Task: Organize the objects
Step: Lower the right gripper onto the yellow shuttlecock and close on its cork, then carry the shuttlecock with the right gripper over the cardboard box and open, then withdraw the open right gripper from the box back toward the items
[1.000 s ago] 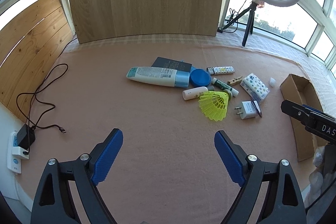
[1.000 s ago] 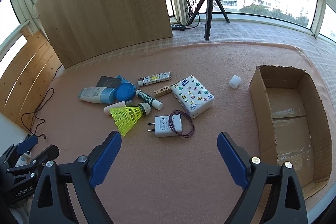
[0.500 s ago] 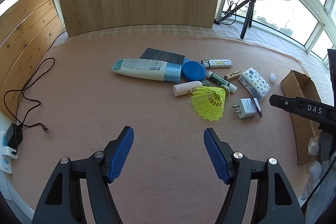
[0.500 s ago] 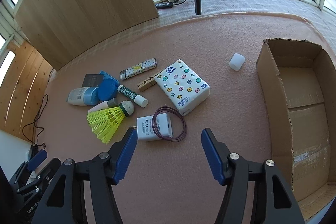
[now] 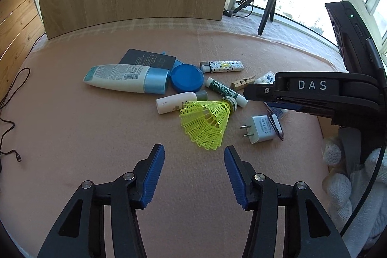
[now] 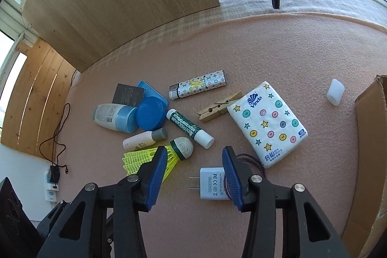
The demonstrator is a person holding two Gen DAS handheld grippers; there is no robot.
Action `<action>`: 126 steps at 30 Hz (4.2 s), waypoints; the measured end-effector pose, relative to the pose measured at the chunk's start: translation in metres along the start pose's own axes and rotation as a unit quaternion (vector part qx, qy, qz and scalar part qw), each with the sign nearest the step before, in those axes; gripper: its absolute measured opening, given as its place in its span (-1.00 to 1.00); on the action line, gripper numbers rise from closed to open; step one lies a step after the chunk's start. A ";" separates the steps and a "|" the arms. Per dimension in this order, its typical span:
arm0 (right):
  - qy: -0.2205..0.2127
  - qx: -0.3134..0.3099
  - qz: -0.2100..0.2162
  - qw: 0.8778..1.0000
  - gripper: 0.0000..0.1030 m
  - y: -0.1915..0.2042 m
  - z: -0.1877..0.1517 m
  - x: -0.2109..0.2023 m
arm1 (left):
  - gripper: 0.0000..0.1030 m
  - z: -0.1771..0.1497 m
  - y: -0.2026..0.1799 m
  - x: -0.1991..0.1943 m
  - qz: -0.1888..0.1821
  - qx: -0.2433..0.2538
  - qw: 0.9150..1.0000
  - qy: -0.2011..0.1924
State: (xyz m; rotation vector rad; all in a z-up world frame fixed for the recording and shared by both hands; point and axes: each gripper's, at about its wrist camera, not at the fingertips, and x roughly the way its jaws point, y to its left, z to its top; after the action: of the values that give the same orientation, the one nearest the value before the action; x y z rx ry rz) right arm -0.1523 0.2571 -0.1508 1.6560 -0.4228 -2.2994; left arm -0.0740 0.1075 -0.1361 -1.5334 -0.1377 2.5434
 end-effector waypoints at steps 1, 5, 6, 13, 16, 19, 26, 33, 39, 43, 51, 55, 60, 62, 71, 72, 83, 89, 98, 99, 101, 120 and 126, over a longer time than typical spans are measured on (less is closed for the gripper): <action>0.006 0.003 0.006 1.000 -0.21 0.000 0.002 0.005 | -0.02 0.001 0.000 0.002 -0.003 -0.005 1.000 0.004; 0.023 0.011 0.023 0.999 -0.33 0.001 0.007 0.017 | -0.16 0.005 0.000 0.009 -0.004 -0.011 1.000 0.008; 0.027 0.010 0.024 0.999 -0.36 0.002 0.009 0.020 | -0.18 0.006 0.000 0.011 -0.004 -0.010 1.000 0.010; 0.050 0.015 0.031 0.998 -0.37 0.004 0.013 0.035 | -0.27 0.011 -0.005 0.027 -0.023 -0.015 0.999 0.024; 0.051 0.019 0.031 0.998 -0.37 0.004 0.016 0.039 | -0.37 0.013 -0.006 0.033 -0.028 -0.015 0.999 0.026; 0.053 0.019 0.031 0.998 -0.37 0.005 0.018 0.041 | -0.64 0.014 -0.005 0.040 -0.033 -0.020 0.999 0.035; 0.064 0.026 0.041 0.997 -0.37 0.006 0.012 0.045 | -0.91 0.017 -0.003 0.045 -0.054 -0.028 0.998 0.033; 0.067 0.032 0.062 0.995 -0.58 0.006 0.009 0.044 | -0.98 0.019 -0.004 0.038 -0.089 -0.021 0.995 0.027; 0.074 0.036 0.065 0.995 -0.55 0.007 0.005 0.046 | -0.98 0.015 -0.004 0.035 -0.090 -0.021 0.995 0.025; 0.082 0.042 0.076 0.993 -0.38 0.006 0.000 0.045 | -0.98 0.010 -0.003 0.032 -0.101 -0.030 0.994 0.022; 0.080 0.049 0.113 0.989 -0.35 0.015 -0.013 0.035 | -0.98 0.007 -0.016 0.012 -0.105 -0.018 0.994 -0.004; 0.068 0.050 0.123 0.989 -0.36 0.013 -0.014 0.017 | -0.98 0.010 -0.026 0.000 -0.104 -0.008 0.994 -0.015; 0.047 0.053 0.124 0.990 -0.36 0.001 -0.013 -0.012 | -0.98 0.013 -0.054 -0.015 -0.113 0.017 0.993 -0.027; 0.035 0.057 0.122 0.990 -0.36 -0.009 -0.013 -0.027 | -0.98 0.014 -0.071 -0.019 -0.121 0.030 0.992 -0.032; -0.025 0.091 0.092 0.991 -0.36 -0.085 -0.030 -0.107 | -0.98 0.010 -0.177 -0.035 -0.175 0.104 0.978 -0.036; -0.031 0.096 0.088 0.991 -0.36 -0.096 -0.033 -0.116 | -0.98 0.008 -0.189 -0.035 -0.181 0.111 0.977 -0.035; -0.063 0.138 0.053 0.987 -0.36 -0.179 -0.064 -0.172 | -0.98 -0.018 -0.290 -0.027 -0.208 0.170 0.963 -0.013; -0.069 0.152 0.044 0.985 -0.35 -0.204 -0.074 -0.181 | -0.98 -0.029 -0.314 -0.024 -0.202 0.190 0.961 -0.004; -0.105 0.147 -0.008 0.984 0.15 -0.214 -0.081 -0.199 | -0.49 -0.029 -0.310 -0.016 -0.171 0.191 0.967 0.012; -0.108 0.145 -0.012 0.983 0.16 -0.215 -0.081 -0.200 | -0.46 -0.028 -0.306 -0.017 -0.168 0.187 0.968 0.011; -0.107 0.138 -0.020 0.984 0.16 -0.213 -0.081 -0.199 | -0.45 -0.027 -0.299 -0.018 -0.156 0.181 0.971 0.009; -0.107 0.023 -0.034 0.993 0.16 -0.140 -0.086 -0.171 | -0.45 -0.018 -0.116 -0.040 -0.040 0.044 0.998 0.006; -0.092 0.023 -0.026 0.995 0.16 -0.101 -0.083 -0.146 | -0.45 -0.007 -0.030 -0.047 -0.011 0.019 1.000 0.008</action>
State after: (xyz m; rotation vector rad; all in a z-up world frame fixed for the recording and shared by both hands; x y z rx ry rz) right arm -0.0343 0.4005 -0.0883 1.4972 -0.4815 -2.5091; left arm -0.0437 0.1281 -0.0935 -1.5291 -0.1028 2.5030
